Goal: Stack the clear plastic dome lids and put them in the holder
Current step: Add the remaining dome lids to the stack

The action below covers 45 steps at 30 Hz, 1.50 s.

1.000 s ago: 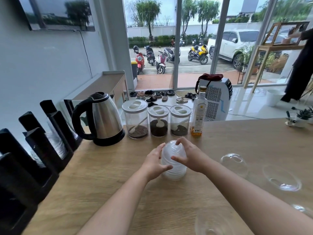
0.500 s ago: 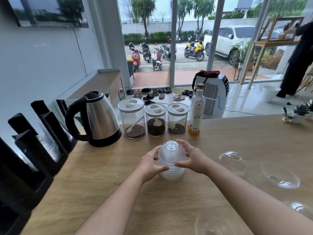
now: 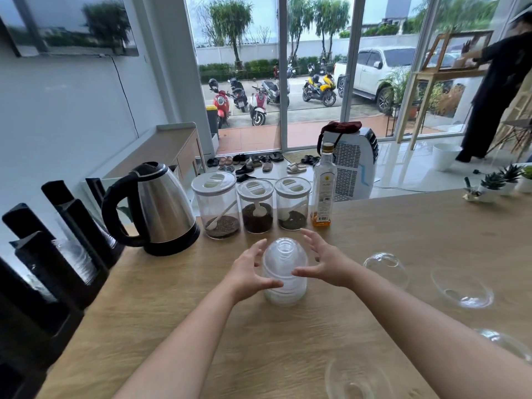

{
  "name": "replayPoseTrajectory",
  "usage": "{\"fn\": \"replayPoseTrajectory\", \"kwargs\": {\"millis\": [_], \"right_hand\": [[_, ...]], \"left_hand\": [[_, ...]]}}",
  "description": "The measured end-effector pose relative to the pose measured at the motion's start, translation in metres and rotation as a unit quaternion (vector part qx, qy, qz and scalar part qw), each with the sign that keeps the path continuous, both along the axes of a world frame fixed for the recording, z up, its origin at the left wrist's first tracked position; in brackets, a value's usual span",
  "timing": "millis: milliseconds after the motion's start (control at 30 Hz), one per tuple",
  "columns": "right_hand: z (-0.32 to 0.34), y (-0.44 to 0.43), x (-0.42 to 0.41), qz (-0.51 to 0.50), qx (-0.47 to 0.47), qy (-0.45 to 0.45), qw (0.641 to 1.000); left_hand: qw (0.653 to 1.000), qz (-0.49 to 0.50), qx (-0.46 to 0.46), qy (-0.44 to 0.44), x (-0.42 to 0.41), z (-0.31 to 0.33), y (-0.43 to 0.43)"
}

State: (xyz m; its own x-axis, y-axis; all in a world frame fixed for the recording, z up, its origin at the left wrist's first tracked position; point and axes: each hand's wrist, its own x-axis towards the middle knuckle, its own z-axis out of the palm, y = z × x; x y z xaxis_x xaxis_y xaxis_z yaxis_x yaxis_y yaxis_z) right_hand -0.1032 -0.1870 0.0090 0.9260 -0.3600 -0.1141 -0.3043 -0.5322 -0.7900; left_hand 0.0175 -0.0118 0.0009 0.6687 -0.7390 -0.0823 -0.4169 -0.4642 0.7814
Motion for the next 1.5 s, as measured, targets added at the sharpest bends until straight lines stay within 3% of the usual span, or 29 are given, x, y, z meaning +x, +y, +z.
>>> {"fn": "replayPoseTrajectory", "kwargs": {"millis": [133, 267, 533, 700, 1000, 1267, 1500], "right_hand": [[0.021, -0.022, -0.016, -0.066, 0.031, -0.065, 0.995], [0.040, -0.054, -0.045, -0.169, -0.050, -0.106, 0.979], [0.047, -0.117, -0.129, -0.261, -0.163, -0.013, 0.951], [0.028, -0.137, -0.177, -0.275, -0.194, 0.081, 0.938], [-0.017, -0.150, -0.195, -0.165, -0.278, 0.232, 0.917], [-0.034, -0.162, -0.193, -0.165, -0.370, 0.203, 0.891], [-0.001, -0.173, -0.179, -0.224, -0.310, 0.101, 0.918]], "left_hand": [[0.997, 0.021, -0.057, -0.055, 0.002, 0.027, -0.006], [0.978, 0.030, -0.118, -0.171, -0.011, 0.055, -0.038], [0.947, -0.148, -0.026, -0.285, -0.071, 0.053, -0.132], [0.929, -0.220, 0.043, -0.295, -0.102, 0.028, -0.175], [0.923, -0.223, 0.149, -0.276, -0.119, -0.018, -0.219], [0.927, -0.197, 0.133, -0.289, -0.121, -0.031, -0.233], [0.931, -0.180, 0.109, -0.299, -0.108, -0.008, -0.227]]}}
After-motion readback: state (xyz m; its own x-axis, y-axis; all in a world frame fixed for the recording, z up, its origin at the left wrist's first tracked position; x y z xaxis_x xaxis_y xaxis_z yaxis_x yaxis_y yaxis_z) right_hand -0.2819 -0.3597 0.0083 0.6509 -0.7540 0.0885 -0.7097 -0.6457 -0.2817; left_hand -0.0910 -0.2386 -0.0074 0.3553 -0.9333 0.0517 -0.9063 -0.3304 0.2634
